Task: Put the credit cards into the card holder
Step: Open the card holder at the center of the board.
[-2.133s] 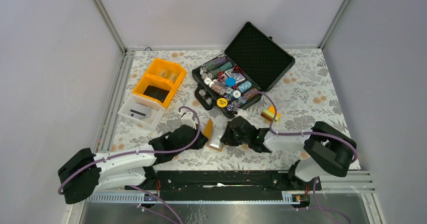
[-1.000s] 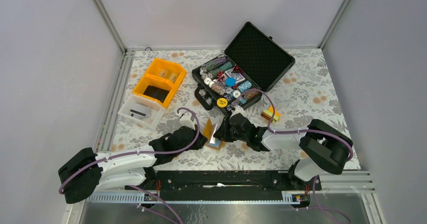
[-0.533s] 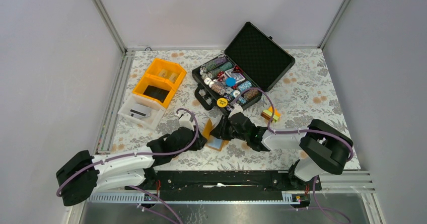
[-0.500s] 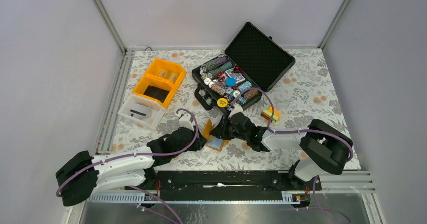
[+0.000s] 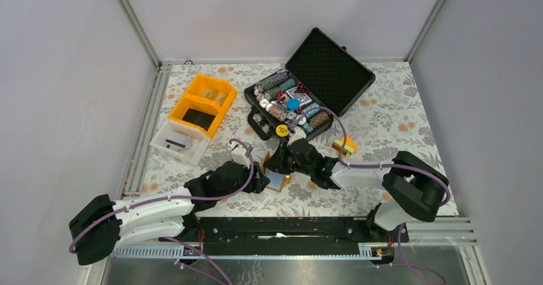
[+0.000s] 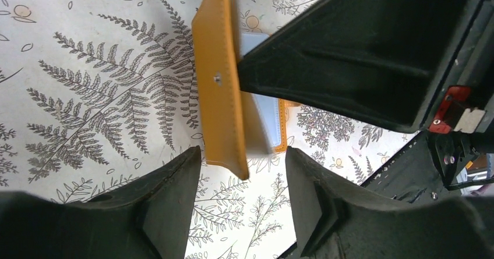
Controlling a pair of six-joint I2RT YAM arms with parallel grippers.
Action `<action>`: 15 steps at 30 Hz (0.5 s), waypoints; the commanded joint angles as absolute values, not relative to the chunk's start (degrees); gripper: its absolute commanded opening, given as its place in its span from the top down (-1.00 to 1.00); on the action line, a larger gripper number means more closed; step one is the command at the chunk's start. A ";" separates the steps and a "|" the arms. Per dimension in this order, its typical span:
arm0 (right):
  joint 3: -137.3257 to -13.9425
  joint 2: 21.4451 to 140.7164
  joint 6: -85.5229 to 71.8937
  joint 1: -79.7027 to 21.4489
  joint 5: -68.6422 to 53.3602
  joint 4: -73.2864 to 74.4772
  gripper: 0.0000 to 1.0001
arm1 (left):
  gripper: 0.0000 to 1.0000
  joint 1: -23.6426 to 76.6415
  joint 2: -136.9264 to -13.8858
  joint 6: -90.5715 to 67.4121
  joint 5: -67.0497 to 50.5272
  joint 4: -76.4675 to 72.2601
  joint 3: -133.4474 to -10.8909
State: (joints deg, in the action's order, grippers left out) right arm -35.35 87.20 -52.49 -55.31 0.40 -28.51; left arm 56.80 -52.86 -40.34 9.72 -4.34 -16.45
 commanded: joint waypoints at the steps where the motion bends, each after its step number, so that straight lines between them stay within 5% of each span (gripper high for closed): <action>1: -38.88 88.48 -51.64 -54.84 0.68 -28.22 0.54 | -0.18 57.05 -51.64 -36.50 7.56 -7.82 -17.97; 9: -40.43 89.53 -51.07 -54.84 0.16 -27.18 0.55 | -0.24 57.05 -55.67 -36.54 13.80 -4.63 -20.21; 11: -40.58 89.56 -51.09 -54.84 0.17 -26.97 0.55 | -0.06 57.04 -56.82 -37.35 14.99 -4.48 -20.54; 15: -40.90 88.60 -49.38 -54.84 0.48 -24.34 0.54 | 0.63 57.04 -58.14 -38.46 16.35 -4.46 -20.90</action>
State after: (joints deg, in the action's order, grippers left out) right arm -38.48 89.21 -51.92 -55.31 0.36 -26.89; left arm 56.80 -57.23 -37.80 13.04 -3.25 -18.48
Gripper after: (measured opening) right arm 0.229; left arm 0.276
